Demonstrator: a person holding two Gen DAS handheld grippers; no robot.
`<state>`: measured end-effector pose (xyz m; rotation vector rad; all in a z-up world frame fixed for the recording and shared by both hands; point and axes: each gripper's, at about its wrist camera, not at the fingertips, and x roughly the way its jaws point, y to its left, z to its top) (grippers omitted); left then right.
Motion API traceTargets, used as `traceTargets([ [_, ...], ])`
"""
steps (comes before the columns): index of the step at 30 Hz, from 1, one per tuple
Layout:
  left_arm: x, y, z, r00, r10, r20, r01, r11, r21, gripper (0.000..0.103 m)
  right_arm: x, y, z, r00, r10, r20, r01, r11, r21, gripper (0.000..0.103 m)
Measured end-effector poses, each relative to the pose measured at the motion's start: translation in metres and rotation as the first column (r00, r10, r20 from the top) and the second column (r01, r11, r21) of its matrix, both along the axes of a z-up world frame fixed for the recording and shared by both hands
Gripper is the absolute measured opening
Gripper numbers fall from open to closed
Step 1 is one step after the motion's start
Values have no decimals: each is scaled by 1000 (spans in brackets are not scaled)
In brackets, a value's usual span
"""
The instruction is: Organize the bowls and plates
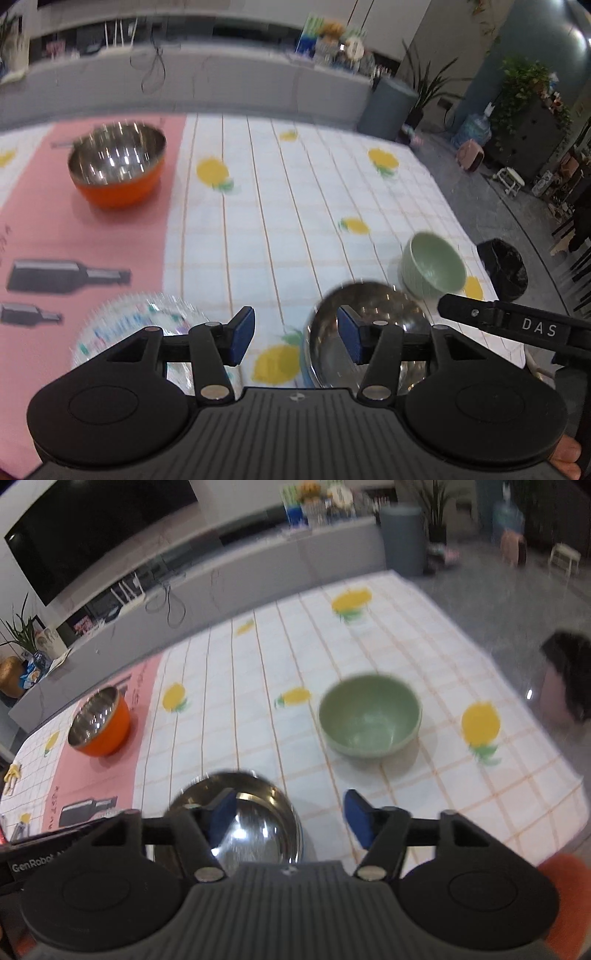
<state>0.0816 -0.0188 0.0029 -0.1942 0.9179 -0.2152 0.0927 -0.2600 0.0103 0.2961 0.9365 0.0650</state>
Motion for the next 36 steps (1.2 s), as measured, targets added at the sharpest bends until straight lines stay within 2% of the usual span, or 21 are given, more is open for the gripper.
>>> traceTargets([
  [8,7,26,19,994,45,100,-53,996,73,59,9,15,18,997,-40,70,42,999,-24,64],
  [15,29,73,24,995,74,72,-77,996,44,59,38,49,20,999,17,40,-17,1000,-8,63],
  [19,46,102,26,996,64,56,-68,995,77,59,61,85,17,997,78,2,-78,996,-38,63],
  [30,105,182,21,994,110,-7,-108,984,141,58,134,184,-2,969,228,-98,-232,973,-22,62],
  [35,136,219,15,985,164,-57,-159,984,80,59,171,222,-14,954,268,-137,-270,963,8,62],
  [36,142,226,13,983,175,-65,-171,983,62,62,178,227,-16,952,272,-142,-273,962,17,62],
])
